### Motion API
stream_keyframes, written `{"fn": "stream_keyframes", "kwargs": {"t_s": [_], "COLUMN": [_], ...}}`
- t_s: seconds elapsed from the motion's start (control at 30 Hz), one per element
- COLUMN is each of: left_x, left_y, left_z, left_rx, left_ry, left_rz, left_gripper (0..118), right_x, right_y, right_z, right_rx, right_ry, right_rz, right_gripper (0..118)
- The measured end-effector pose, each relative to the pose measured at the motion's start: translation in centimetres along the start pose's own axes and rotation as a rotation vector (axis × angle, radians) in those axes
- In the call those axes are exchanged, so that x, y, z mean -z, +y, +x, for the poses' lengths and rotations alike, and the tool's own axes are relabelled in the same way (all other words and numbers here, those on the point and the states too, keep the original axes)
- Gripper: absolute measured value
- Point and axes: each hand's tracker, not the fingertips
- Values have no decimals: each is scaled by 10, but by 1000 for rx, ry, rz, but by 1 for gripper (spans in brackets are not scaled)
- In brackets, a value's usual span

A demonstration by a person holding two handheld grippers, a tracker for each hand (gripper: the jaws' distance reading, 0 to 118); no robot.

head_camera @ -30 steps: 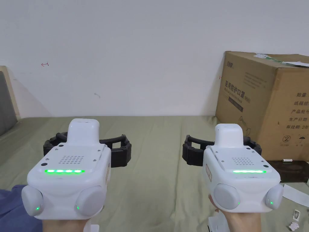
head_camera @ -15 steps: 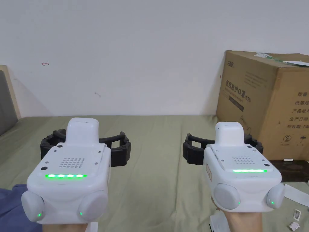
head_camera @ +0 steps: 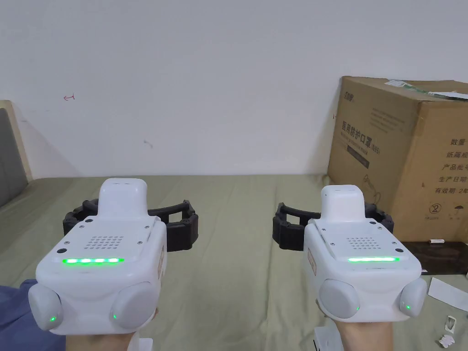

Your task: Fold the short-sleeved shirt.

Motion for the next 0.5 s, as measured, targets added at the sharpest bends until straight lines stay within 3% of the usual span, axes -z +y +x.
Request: {"fn": "stream_keyframes", "kwargs": {"t_s": [0.07,0.13,0.17,0.2,0.23,0.27,0.3,0.37,0.4,0.5], "left_x": [0,-1,-1,-1,0,1,1,0,1,1], "left_y": [0,0,0,1,0,0,0,0,1,1], "left_z": [0,1,1,1,1,1,0,-4,-5,-5], "left_rx": [2,0,-4,-5,-7,-12,-16,-36,-32,-13], "left_ry": [-8,-22,-20,-19,-9,-1,0,-27,-25,-18], "left_rz": [-2,-7,-7,-11,-16,-22,-26,-24,-26,-25], "left_gripper": [106,103,87,65,32,12,5,0,0,0], "right_x": [-1,-3,-6,-8,-8,-5,-4,-2,1,1], "right_y": [0,0,0,-1,0,0,-1,-1,0,-2], "right_z": [0,1,2,2,-1,-2,-1,11,12,9], "right_rx": [-6,2,15,20,15,3,11,83,104,66], "right_ry": [3,18,33,32,-1,-63,-93,16,24,-18], "right_rz": [1,2,10,19,25,18,20,-9,-24,-8], "right_gripper": [117,116,113,102,60,12,0,0,0,0]}}
